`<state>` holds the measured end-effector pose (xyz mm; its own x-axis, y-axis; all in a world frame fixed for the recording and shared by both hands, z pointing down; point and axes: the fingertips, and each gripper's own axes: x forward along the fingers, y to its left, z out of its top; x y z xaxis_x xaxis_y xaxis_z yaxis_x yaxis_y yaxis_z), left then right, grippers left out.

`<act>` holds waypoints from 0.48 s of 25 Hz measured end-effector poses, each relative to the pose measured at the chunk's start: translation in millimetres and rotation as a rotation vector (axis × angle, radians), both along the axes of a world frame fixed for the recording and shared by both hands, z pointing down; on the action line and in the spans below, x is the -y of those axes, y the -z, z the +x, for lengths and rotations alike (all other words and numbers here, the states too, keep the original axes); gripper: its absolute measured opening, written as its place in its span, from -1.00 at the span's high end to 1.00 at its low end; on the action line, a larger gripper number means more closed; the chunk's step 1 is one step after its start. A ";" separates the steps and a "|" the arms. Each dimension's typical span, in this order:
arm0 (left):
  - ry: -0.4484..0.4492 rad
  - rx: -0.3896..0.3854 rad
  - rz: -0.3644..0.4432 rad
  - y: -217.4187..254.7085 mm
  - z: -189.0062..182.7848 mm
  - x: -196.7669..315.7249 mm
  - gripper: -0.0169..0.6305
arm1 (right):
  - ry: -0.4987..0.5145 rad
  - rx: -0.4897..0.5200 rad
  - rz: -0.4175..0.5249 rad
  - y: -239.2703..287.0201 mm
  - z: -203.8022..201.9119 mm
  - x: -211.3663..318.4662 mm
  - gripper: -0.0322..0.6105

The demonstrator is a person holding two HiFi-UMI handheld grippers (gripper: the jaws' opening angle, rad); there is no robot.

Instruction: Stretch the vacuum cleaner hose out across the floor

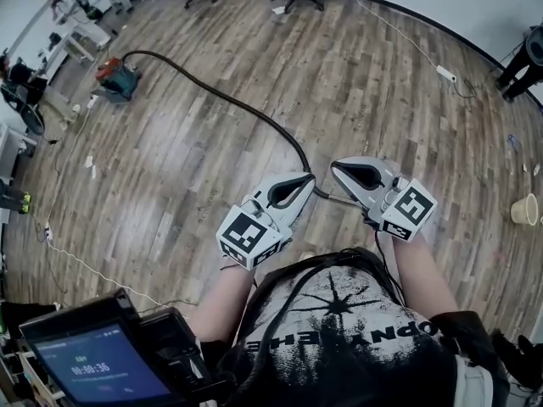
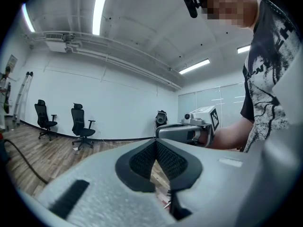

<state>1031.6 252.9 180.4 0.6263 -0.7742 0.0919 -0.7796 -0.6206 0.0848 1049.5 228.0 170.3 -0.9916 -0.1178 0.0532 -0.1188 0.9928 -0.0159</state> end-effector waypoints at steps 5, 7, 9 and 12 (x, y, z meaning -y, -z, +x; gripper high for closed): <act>0.011 -0.010 0.006 3.9 -7.3 3.5 0.95 | 0.010 -0.009 0.012 2.8 -5.7 2.9 0.88; 0.014 -0.013 0.005 5.0 -10.0 -0.6 0.95 | 0.023 0.003 0.012 6.4 -9.1 -2.9 0.88; 0.018 -0.012 0.003 3.8 -10.6 -8.3 0.95 | 0.034 0.018 0.010 8.5 -10.8 -12.4 0.88; 0.024 -0.017 0.002 -0.2 -9.3 -18.3 0.95 | 0.049 0.013 0.018 4.9 -11.9 -24.1 0.88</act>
